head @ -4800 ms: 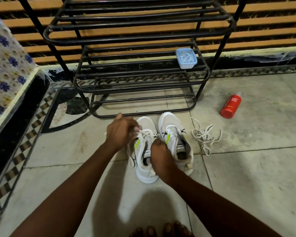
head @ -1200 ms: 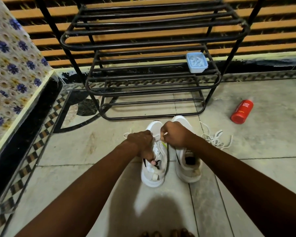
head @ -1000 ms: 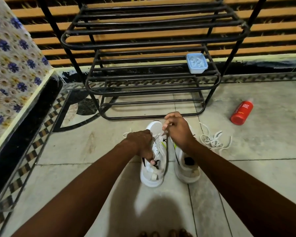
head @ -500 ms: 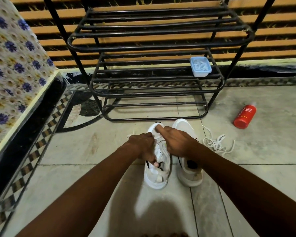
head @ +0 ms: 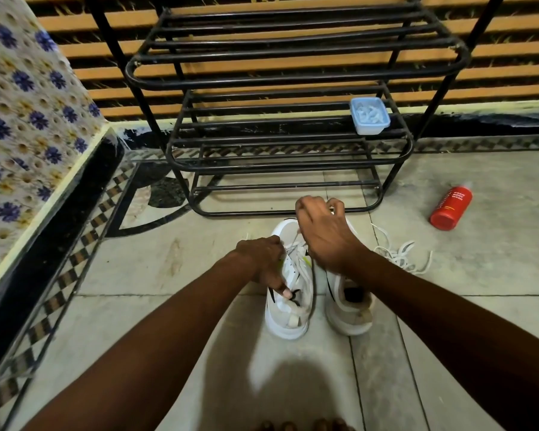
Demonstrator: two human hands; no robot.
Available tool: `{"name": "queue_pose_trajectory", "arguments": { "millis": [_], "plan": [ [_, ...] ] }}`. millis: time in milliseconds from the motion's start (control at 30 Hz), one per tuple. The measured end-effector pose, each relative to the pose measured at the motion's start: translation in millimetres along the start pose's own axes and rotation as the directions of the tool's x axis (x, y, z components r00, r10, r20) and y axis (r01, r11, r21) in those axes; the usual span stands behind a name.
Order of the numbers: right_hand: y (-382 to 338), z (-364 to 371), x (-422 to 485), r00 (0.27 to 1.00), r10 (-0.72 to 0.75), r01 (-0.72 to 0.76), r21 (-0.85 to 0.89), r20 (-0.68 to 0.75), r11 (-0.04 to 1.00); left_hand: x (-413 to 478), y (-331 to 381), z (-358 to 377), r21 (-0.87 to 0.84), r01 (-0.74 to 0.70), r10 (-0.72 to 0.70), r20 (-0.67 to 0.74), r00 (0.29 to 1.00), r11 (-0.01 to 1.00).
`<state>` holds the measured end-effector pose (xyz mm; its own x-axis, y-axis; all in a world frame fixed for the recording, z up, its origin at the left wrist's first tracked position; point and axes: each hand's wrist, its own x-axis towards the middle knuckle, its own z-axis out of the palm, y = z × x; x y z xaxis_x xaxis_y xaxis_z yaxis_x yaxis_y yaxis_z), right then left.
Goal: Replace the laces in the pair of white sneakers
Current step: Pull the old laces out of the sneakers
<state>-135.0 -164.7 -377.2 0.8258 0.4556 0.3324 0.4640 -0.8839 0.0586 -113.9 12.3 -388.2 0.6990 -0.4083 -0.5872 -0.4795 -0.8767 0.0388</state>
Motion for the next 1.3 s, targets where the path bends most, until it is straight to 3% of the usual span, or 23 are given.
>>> {"name": "queue_pose_trajectory", "arguments": {
  "millis": [67,100,133,167,200,233,367,400,467,533,667,733,800,867,967,1033,1100,1133,1200,1233,1267,1300],
  "plan": [
    [-1,1,4,0.985,0.156,-0.119,0.354,-0.077,0.928,1,-1,1,-0.018,-0.002,0.002,-0.002,1.0,1.0],
    [-3,1,5,0.957,0.286,-0.204,0.593,-0.045,0.779,1,-2,1,-0.021,-0.003,0.003,-0.004,1.0,1.0],
    [-5,0,5,0.906,0.42,-0.289,0.791,0.045,0.539,1,-2,2,-0.02,-0.003,0.003,-0.006,1.0,1.0],
    [-8,0,3,0.849,0.503,-0.349,0.887,0.163,0.301,1,-2,2,-0.021,-0.002,0.002,-0.006,1.0,1.0],
    [-10,2,0,0.806,0.542,-0.383,0.908,0.238,0.171,2,-2,3,-0.023,0.001,-0.001,-0.004,1.0,1.0],
    [-11,4,-3,0.795,0.55,-0.41,0.894,0.256,0.178,2,-2,3,-0.026,0.003,-0.003,-0.003,1.0,1.0],
    [0,4,-1,0.837,0.513,-0.426,0.815,0.191,0.393,2,-2,2,-0.015,0.001,-0.001,-0.003,1.0,1.0],
    [5,3,2,0.885,0.432,-0.397,0.762,0.172,0.511,2,-2,2,-0.017,0.001,-0.001,-0.004,1.0,1.0],
    [11,1,4,0.957,0.114,-0.247,0.544,0.267,0.802,1,-3,2,-0.024,0.002,-0.002,-0.002,1.0,1.0],
    [12,2,1,0.902,-0.07,-0.087,0.338,0.426,0.937,0,-2,3,-0.013,-0.002,0.002,0.006,1.0,1.0],
    [10,3,-1,0.838,-0.094,-0.03,0.218,0.537,0.976,0,-2,2,-0.03,0.003,-0.003,-0.001,1.0,1.0],
    [5,-1,3,0.863,-0.107,0.045,0.136,0.494,0.99,0,-2,2,-0.024,-0.001,0.001,-0.002,1.0,1.0],
    [5,-8,7,0.92,-0.087,0.056,0.092,0.382,0.994,0,-2,2,-0.01,-0.005,0.005,-0.005,1.0,1.0],
    [8,-16,10,0.974,-0.023,-0.014,0.158,0.226,0.987,1,-4,3,-0.019,-0.002,0.002,-0.014,1.0,1.0],
    [13,-32,9,0.99,0.132,-0.113,0.287,-0.046,0.951,3,-5,5,-0.038,-0.002,0.001,-0.025,1.0,0.999],
    [11,-37,5,0.955,0.263,-0.166,0.482,-0.14,0.861,4,-5,6,-0.047,-0.002,0.001,-0.035,0.999,0.999],
    [4,-36,2,0.899,0.427,-0.23,0.728,-0.095,0.646,3,-6,7,-0.05,-0.002,0.0,-0.037,0.999,0.999],
    [1,-35,2,0.863,0.505,-0.269,0.849,0.003,0.455,3,-6,6,-0.051,-0.003,0.001,-0.032,0.999,0.999],
    [-5,-32,0,0.797,0.542,-0.296,0.955,0.266,-0.034,2,-6,6,-0.05,-0.003,0.002,-0.025,1.0,0.999],
    [-4,-30,-1,0.781,0.522,-0.303,0.939,0.343,-0.163,2,-6,6,-0.048,-0.006,0.005,-0.025,1.0,0.999],
    [0,-28,-3,0.783,0.506,-0.328,0.931,0.362,-0.159,2,-6,6,-0.045,-0.009,0.008,-0.025,1.0,0.999],
    [9,-25,-5,0.812,0.49,-0.357,0.934,0.319,-0.017,2,-5,6,-0.042,-0.011,0.01,-0.023,1.0,0.999]
  ]
}}
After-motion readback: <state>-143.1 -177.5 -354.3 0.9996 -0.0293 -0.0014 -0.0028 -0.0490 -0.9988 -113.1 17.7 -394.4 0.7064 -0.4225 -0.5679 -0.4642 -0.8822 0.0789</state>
